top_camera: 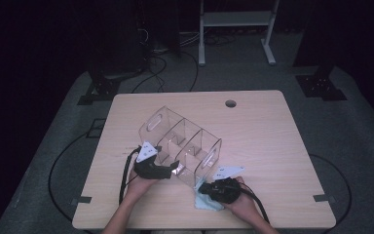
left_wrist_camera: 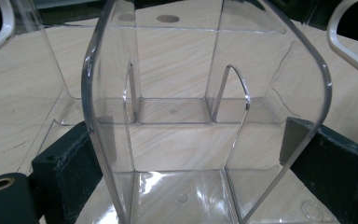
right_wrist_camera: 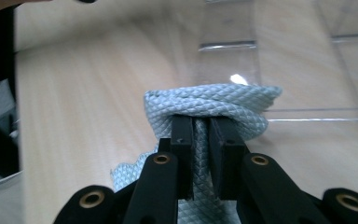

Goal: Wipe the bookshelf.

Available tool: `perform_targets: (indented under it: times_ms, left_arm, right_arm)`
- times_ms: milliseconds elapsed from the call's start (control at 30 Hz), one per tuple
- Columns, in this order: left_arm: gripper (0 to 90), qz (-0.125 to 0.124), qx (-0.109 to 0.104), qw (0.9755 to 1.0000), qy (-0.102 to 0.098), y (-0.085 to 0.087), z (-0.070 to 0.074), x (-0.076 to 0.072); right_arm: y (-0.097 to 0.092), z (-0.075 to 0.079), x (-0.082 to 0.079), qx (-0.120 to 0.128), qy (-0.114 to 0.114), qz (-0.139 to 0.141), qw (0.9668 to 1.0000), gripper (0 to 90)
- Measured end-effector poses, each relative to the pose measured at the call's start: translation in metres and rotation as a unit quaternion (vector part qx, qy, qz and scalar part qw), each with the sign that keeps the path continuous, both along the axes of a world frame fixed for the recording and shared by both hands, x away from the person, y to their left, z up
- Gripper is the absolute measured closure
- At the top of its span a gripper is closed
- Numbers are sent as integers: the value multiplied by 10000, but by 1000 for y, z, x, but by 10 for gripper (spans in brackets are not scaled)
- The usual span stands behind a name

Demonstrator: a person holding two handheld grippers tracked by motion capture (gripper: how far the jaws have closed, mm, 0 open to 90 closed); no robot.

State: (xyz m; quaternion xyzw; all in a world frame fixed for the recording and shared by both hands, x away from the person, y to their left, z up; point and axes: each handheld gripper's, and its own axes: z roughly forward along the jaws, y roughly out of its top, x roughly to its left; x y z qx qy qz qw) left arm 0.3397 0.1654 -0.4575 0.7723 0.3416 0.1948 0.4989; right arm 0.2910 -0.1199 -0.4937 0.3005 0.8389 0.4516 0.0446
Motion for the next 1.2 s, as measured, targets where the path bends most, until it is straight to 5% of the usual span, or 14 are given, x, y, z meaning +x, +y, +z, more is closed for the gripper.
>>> perform_targets:
  times_ms: [133,233,400,500,733,967,1033,1200]
  left_arm:
    - [65,12,2,10000,-9,-1,0,0]
    - [64,47,17,10000,-24,-2,0,0]
    - [61,66,-3,10000,-12,-1,0,0]
    - [63,11,20,10000,30,1,0,1]
    - [63,-13,28,10000,4,-1,0,0]
    - [60,13,-7,10000,20,0,0,0]
    - [61,-6,-13,10000,41,1,0,0]
    - [64,-56,14,10000,19,2,0,0]
  right_arm:
    - [-12,0,13,47,17,-473,9989,807]
    - [-12,0,13,19,-7,-519,9987,808]
    - [2,5,-5,217,75,20,9997,807]
    - [5,10,-8,199,1,58,9998,808]
    - [-26,17,16,457,-37,-797,9958,809]
    - [1,25,-13,457,-157,-27,9988,808]
    - [6,29,-17,324,-351,66,9988,809]
    - [-12,30,0,390,-349,-404,9978,810]
